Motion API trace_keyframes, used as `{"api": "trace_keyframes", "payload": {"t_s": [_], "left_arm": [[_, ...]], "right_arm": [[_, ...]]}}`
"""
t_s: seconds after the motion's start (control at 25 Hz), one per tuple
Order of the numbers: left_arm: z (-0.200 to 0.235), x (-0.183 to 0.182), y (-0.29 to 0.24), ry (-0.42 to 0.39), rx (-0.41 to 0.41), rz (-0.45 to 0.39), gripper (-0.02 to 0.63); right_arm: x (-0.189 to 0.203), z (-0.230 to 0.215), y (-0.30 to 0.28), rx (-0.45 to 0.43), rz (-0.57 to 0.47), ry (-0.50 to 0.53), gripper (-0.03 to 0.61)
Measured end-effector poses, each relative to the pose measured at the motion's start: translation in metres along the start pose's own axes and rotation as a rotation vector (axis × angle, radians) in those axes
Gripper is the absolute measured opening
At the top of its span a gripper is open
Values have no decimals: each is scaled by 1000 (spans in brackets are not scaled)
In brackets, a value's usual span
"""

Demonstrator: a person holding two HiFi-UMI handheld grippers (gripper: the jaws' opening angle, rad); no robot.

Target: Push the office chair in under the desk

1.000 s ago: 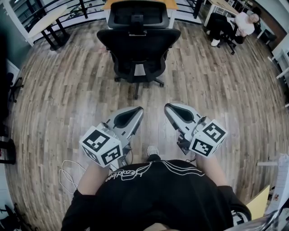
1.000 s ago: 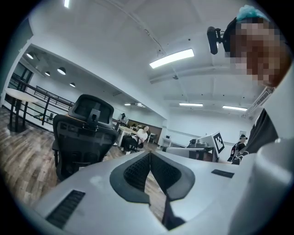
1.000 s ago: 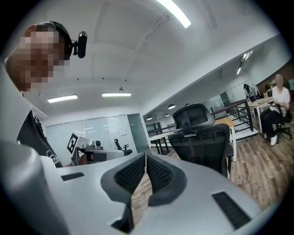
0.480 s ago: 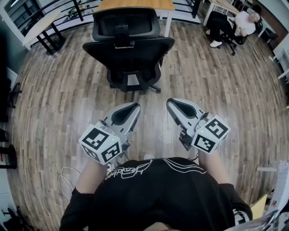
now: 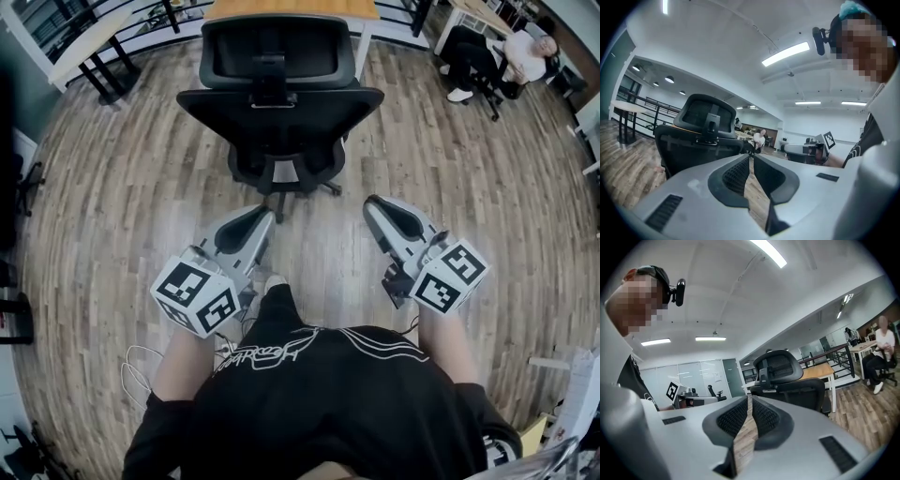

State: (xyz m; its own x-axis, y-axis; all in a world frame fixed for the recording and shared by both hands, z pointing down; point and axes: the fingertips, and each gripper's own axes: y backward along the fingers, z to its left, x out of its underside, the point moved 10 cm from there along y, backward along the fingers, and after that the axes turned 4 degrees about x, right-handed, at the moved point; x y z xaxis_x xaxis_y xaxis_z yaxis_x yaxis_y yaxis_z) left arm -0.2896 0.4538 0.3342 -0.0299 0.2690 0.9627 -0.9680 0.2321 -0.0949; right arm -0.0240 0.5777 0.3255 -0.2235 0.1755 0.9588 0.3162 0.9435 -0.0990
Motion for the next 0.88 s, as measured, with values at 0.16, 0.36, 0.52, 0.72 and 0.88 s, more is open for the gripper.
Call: {"api": "trace_keyframes", "payload": {"t_s": [0.16, 0.36, 0.52, 0.72, 0.88], "left_arm": [[53, -12, -8, -20, -33, 8, 15], [138, -39, -26, -41, -56, 39, 84], [184, -49, -25, -112, -97, 65, 152], [237, -61, -28, -179, -140, 107, 219], [276, -69, -34, -266, -188, 159, 249]], "right_arm": [[-10, -19, -35, 59, -2, 24, 46], [-31, -52, -96, 135, 24, 77, 46], [-32, -73, -117, 225, 38, 120, 48], [-41, -88, -145, 354, 97, 247, 51], [-50, -102, -169, 426, 128, 320, 134]]}}
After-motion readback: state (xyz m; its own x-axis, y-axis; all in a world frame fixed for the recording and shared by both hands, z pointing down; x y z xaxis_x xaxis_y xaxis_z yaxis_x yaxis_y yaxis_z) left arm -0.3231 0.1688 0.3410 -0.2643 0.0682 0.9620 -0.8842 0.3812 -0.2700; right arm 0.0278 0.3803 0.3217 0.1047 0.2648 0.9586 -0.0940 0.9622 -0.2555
